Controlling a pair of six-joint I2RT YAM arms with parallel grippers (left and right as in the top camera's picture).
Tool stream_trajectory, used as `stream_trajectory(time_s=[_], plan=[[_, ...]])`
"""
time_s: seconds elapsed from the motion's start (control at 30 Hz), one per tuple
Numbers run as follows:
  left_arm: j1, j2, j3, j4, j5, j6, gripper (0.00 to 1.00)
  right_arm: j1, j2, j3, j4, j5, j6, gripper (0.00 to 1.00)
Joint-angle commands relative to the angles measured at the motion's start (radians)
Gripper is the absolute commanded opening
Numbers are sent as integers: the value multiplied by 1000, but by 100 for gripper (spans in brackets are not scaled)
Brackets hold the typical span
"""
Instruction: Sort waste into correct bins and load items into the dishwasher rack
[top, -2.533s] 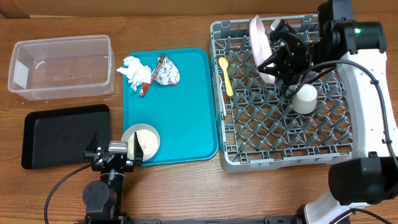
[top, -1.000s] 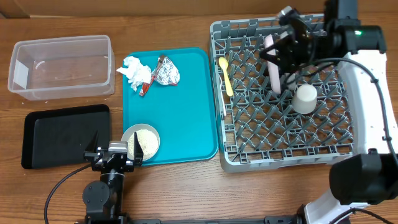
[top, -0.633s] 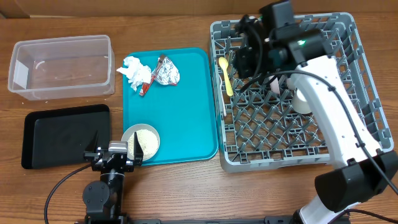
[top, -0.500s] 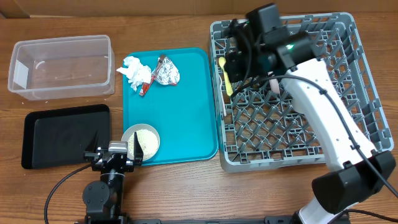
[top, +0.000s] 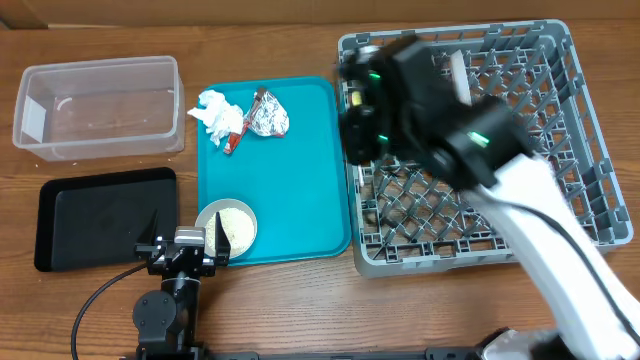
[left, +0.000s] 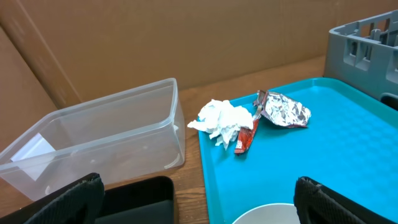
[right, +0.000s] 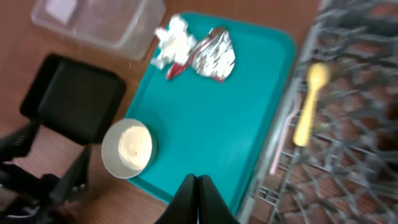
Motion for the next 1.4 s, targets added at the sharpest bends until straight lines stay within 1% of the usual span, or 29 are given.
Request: stream_trajectory(time_s=[0.0, 0.2, 0.27, 0.33, 0.4, 0.43, 0.47, 0.67, 0.8, 0.93, 0.97, 1.03, 1.13, 1.2, 1.23, 1.37], plan=[[10, -4, -2, 0, 4, 8, 100, -4, -167, 21, -37, 228, 121, 4], [10, -4, -2, 0, 4, 8, 100, -5, -314, 21, -89, 363, 138, 13], [10, -4, -2, 0, 4, 8, 100, -14, -333, 21, -124, 389, 168, 22], [10, -4, -2, 0, 4, 8, 100, -26, -337, 21, -154, 388, 174, 34], [10, -4, -2, 0, 4, 8, 100, -33, -334, 21, -174, 388, 177, 52], [10, -4, -2, 0, 4, 8, 100, -34, -330, 21, -178, 388, 177, 97], [10, -4, -2, 0, 4, 8, 100, -34, -327, 21, -181, 388, 176, 100], [10, -4, -2, 0, 4, 8, 100, -34, -314, 21, -174, 388, 177, 100], [10, -4, -2, 1, 6, 8, 100, -53, -346, 31, -130, 389, 177, 100], [10, -4, -2, 8, 101, 3, 100, -123, -407, 47, -60, 384, 177, 100], [10, -4, -2, 10, 122, -27, 100, -146, -426, 47, -53, 383, 177, 100], [10, -4, -2, 11, 128, -138, 100, -173, -445, 47, -63, 383, 177, 100], [10, -4, -2, 13, 129, -356, 100, -187, -454, 47, -96, 377, 177, 100], [10, -4, -2, 16, 156, -437, 100, -187, -454, 47, -111, 377, 177, 100], [10, -4, -1, 23, 193, -454, 100, -187, -450, 47, -118, 377, 177, 100], [10, -4, 42, 22, 321, -454, 100, -187, -443, 47, -132, 377, 177, 100]])
